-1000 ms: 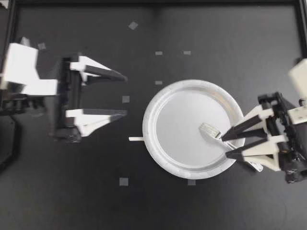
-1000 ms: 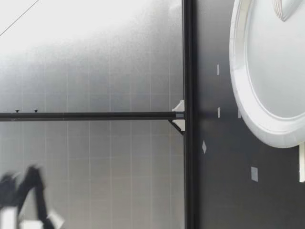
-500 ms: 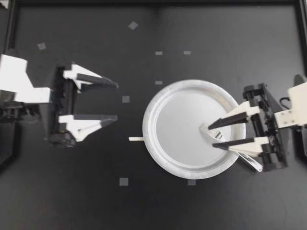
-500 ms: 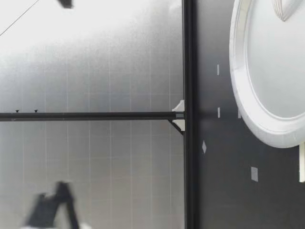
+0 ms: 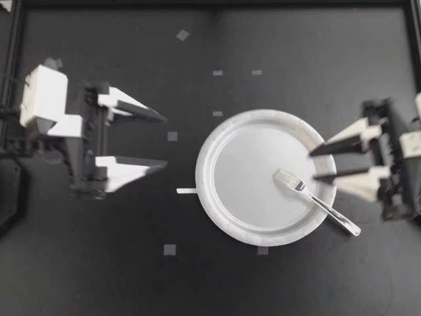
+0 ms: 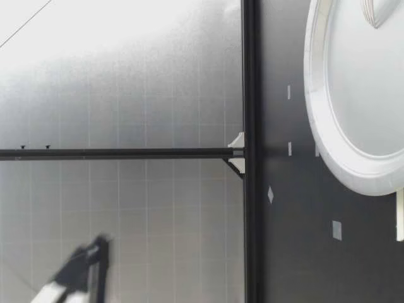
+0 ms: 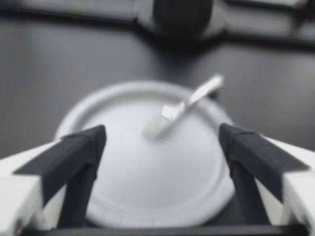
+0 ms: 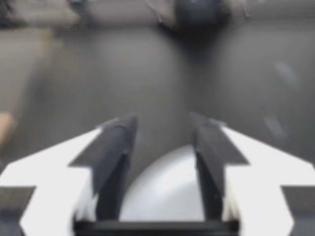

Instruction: Pick up the fork and place it on the plate.

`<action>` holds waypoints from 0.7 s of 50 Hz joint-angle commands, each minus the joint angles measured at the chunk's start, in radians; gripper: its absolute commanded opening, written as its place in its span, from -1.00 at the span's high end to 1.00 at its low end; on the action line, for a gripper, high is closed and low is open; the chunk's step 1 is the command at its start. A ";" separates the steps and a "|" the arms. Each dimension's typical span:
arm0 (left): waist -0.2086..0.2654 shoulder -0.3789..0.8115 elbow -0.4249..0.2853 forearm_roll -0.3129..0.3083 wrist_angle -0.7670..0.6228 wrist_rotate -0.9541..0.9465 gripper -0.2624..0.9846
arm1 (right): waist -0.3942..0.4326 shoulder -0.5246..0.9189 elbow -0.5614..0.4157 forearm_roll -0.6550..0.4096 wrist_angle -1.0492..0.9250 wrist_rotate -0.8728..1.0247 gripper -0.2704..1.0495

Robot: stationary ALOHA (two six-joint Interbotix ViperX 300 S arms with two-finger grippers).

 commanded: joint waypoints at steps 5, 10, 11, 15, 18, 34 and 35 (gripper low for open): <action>0.002 -0.133 -0.025 0.003 0.170 0.025 -0.82 | -0.005 -0.127 -0.055 0.002 0.272 0.020 -0.18; 0.002 -0.172 0.046 0.002 0.077 0.015 -0.82 | -0.005 -0.141 0.021 0.005 0.155 0.026 -0.18; 0.002 -0.176 0.061 0.002 0.052 0.012 -0.82 | -0.005 -0.143 0.034 0.005 0.130 0.026 -0.18; 0.002 -0.195 0.130 -0.006 -0.043 0.003 -0.82 | -0.005 -0.152 0.077 0.005 0.058 0.028 -0.18; 0.002 -0.204 0.158 -0.014 -0.074 -0.005 -0.82 | -0.005 -0.160 0.087 0.006 0.063 0.031 -0.18; 0.002 -0.272 0.189 -0.018 0.100 0.000 -0.82 | -0.005 -0.229 0.097 0.006 0.253 0.038 -0.18; 0.002 -0.278 0.190 -0.018 0.112 0.002 -0.82 | -0.005 -0.238 0.097 0.006 0.265 0.038 -0.18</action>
